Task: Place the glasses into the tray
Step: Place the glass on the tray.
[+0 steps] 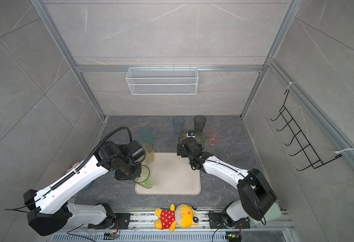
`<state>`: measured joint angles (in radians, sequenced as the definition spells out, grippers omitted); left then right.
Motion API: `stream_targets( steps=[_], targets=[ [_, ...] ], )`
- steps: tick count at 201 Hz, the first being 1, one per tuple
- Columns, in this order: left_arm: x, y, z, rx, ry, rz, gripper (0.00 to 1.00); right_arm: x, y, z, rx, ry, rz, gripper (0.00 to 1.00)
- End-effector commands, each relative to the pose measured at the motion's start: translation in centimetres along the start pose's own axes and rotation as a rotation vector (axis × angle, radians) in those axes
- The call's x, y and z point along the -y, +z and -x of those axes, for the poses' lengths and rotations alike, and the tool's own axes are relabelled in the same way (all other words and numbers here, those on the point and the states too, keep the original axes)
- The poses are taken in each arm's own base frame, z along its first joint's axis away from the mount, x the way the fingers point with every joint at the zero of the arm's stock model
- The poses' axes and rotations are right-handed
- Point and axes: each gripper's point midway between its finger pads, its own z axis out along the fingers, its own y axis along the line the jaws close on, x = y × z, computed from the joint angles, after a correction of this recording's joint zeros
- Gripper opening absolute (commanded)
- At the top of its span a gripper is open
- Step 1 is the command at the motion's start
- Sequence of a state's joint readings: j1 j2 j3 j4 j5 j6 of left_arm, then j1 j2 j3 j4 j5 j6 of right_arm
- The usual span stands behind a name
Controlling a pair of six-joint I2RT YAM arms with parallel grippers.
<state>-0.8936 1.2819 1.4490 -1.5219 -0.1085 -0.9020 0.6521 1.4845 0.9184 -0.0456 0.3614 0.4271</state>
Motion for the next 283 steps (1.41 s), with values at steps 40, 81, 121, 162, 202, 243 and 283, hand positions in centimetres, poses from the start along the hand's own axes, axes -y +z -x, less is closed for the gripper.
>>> stream_targets(
  steps=[40,81,121,162,202,243,283],
  targets=[
    [-5.2,1.1,-2.3,-0.074,-0.022,0.237,0.00,-0.4,0.1,0.7,0.000,0.021,0.009,1.00],
    [-5.1,3.0,-1.8,-0.080,-0.029,0.244,0.00,-0.3,0.1,0.8,0.002,0.020,0.007,1.00],
    [-4.7,5.2,-1.6,-0.089,-0.064,0.204,0.00,-0.4,0.1,0.7,-0.001,0.025,0.009,1.00],
    [-4.8,6.4,-1.0,-0.071,-0.102,0.167,0.00,-0.4,0.2,0.6,-0.006,0.026,0.011,1.00],
    [-4.6,7.0,-0.5,-0.047,-0.129,0.135,0.00,-0.4,0.3,0.5,-0.011,0.023,0.009,1.00],
    [-4.3,7.5,-0.1,-0.035,-0.139,0.121,0.00,-0.5,0.3,0.5,-0.011,0.023,0.009,1.00],
    [-3.9,8.1,0.3,-0.025,-0.149,0.102,0.00,-0.4,0.3,0.5,-0.012,0.023,0.008,0.99]
  ],
)
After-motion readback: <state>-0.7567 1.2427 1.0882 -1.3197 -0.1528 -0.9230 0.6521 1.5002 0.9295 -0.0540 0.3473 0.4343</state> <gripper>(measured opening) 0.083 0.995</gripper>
